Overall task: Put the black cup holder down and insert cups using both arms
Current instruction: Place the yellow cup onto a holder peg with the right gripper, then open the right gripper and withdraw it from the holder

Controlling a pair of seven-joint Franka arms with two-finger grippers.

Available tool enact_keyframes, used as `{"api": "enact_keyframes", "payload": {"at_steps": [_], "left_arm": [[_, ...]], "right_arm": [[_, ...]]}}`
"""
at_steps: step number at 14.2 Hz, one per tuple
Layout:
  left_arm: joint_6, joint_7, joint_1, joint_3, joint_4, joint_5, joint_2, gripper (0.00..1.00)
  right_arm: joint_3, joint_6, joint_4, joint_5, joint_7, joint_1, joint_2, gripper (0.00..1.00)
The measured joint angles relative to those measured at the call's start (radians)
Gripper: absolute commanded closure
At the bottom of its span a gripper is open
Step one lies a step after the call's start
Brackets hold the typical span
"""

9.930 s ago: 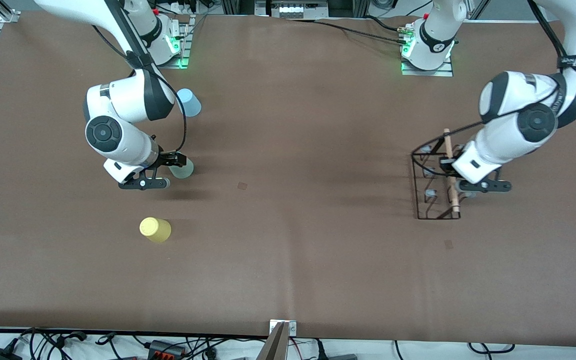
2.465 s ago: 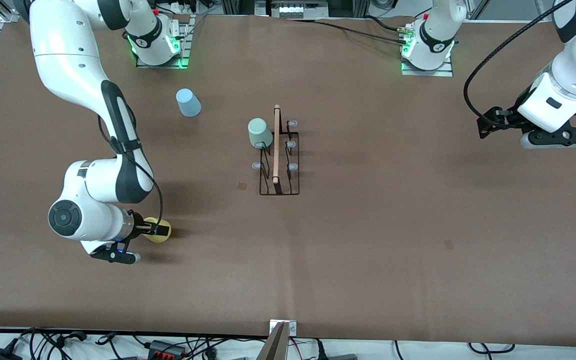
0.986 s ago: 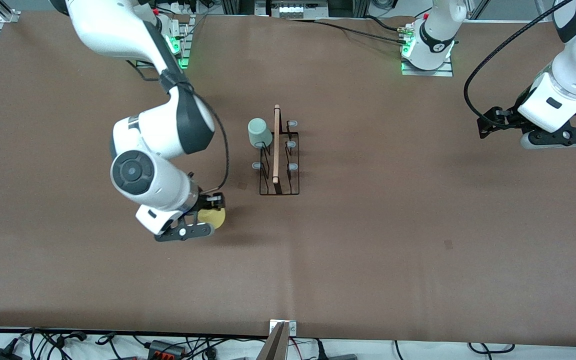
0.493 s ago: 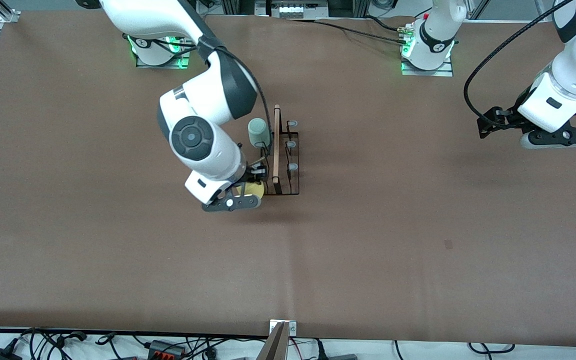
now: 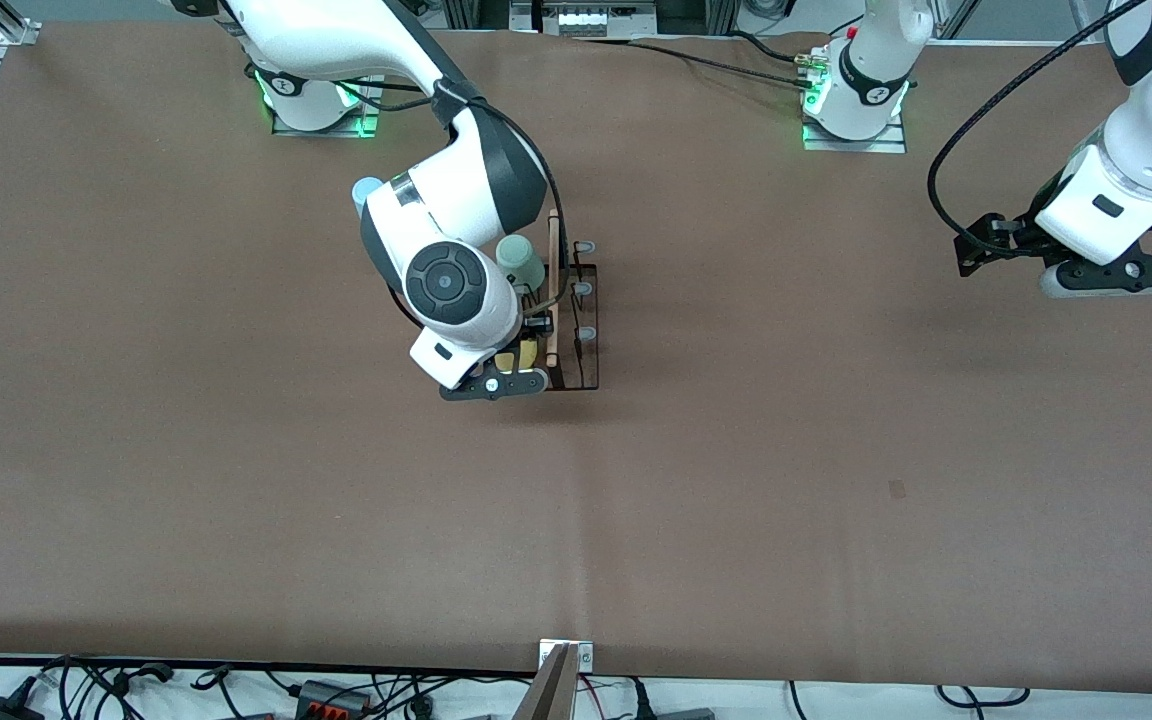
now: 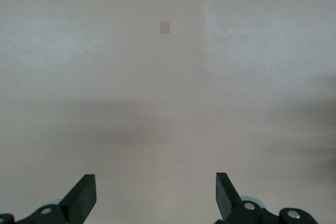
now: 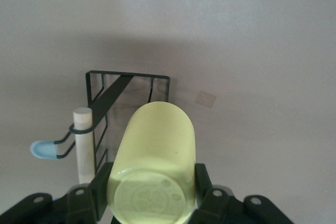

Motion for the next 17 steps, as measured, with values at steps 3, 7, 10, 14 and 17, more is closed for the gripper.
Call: {"api": "enact_keyframes", "payload": {"at_steps": [3, 7, 10, 14, 17], "left_arm": [[-0.001, 0.0, 0.0, 0.0, 0.0, 0.0, 0.0, 0.0], [-0.002, 0.0, 0.0, 0.0, 0.0, 0.0, 0.0, 0.0], [-0.002, 0.0, 0.0, 0.0, 0.0, 0.0, 0.0, 0.0], [-0.002, 0.0, 0.0, 0.0, 0.0, 0.0, 0.0, 0.0], [-0.002, 0.0, 0.0, 0.0, 0.0, 0.0, 0.0, 0.0]], "right_arm": [[0.0, -0.008, -0.002, 0.008, 0.003, 0.01, 0.0, 0.78], [0.0, -0.008, -0.012, 0.01, 0.015, 0.023, 0.001, 0.78], [-0.003, 0.002, -0.029, 0.01, 0.015, 0.018, 0.014, 0.71], [-0.004, 0.045, -0.035, 0.01, 0.017, 0.016, 0.035, 0.0], [-0.013, 0.05, -0.032, 0.01, 0.024, 0.015, 0.029, 0.0]]}}
